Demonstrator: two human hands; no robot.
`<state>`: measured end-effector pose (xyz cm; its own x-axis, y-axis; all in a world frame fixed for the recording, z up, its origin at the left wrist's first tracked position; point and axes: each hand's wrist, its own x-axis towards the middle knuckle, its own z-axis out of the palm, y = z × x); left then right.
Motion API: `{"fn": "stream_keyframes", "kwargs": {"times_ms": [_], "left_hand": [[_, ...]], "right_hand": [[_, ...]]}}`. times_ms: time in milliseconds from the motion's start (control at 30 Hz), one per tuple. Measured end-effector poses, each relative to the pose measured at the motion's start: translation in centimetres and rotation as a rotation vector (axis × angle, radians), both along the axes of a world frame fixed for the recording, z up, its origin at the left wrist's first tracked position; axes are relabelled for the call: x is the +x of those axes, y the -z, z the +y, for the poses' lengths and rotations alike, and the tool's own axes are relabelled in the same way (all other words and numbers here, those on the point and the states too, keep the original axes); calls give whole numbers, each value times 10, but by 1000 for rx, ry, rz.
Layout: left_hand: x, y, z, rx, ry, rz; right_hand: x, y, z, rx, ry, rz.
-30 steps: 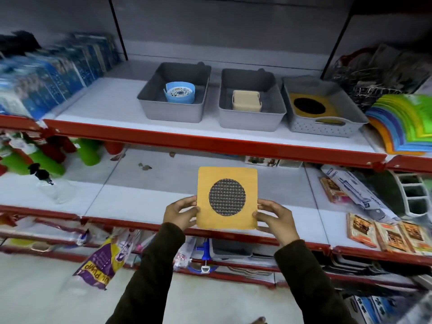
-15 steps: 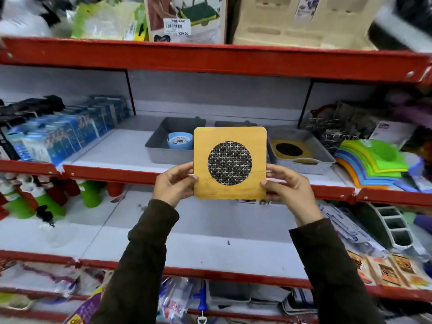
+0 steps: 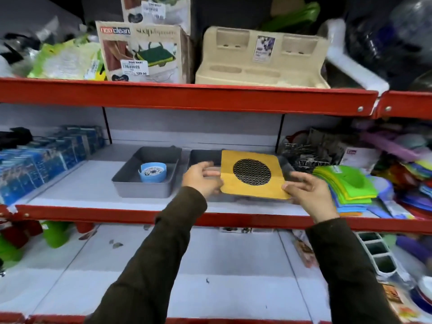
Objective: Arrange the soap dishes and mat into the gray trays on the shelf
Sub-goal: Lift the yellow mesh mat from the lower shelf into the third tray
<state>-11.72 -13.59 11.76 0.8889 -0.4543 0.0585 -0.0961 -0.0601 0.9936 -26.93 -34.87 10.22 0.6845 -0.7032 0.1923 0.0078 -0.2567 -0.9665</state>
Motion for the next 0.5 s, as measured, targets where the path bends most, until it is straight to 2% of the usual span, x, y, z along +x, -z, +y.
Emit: {"fn": "stream_keyframes", "kwargs": {"times_ms": [100,167,233,300,367,500], "left_hand": [[15,-5,-57,157,47,51],[45,13,-98,248,48,42],[56,21,-129,324,41,27],[31,3,-136,410,19,-24],[25,3,-144,482,-32,-67],[33,12,-158,481,-120,-138]], "right_hand": [[15,-8,-47,-145,135,191],[31,-11,-74,-243,206,329],[46,-11,-96,-311,176,475],[59,-12,-108,-379,113,610],[68,-11,-111,-393,98,649],[85,-4,-115,-446,80,642]]}}
